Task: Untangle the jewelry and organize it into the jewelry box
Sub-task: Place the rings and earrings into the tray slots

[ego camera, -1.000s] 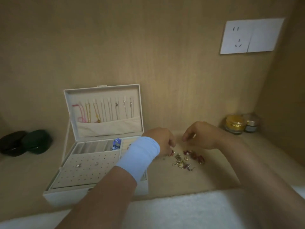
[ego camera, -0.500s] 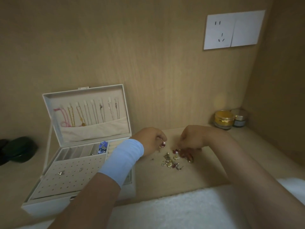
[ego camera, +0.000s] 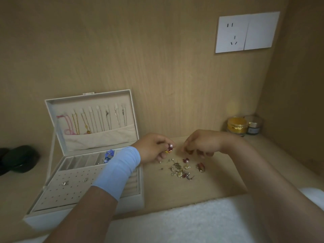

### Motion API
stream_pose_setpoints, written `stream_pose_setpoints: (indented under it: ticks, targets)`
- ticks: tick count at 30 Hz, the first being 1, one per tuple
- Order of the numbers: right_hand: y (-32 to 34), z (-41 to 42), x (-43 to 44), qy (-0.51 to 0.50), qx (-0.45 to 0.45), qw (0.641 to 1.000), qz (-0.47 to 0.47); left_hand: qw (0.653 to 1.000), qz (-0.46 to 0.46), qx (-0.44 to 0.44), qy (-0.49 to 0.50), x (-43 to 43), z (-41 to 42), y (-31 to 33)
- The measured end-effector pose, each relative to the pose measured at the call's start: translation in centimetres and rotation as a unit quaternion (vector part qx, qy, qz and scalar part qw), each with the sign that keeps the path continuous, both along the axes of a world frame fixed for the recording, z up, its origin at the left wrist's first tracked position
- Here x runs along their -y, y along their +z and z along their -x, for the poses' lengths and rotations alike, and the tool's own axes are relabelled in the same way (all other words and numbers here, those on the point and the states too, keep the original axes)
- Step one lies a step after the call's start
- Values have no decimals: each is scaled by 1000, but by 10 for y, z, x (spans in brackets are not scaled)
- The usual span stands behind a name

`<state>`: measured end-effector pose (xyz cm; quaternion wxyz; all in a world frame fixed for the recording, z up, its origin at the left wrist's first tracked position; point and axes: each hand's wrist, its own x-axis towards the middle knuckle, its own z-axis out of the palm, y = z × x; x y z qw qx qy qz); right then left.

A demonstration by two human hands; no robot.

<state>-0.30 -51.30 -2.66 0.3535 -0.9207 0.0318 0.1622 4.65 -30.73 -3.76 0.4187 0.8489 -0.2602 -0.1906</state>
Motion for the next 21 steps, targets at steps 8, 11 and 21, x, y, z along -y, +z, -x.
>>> stream_pose_setpoints:
  ticks: [8,11,21]
  targets:
    - [4,4,-9,18,-17,978,-207,991,113,-64,32,-19,11,18]
    - [4,6,-19,42,-2,966,-255,979,161,-116,40,-38,18,20]
    - [12,11,-94,27,-35,933,-356,967,207,-123,79,-112,38,26]
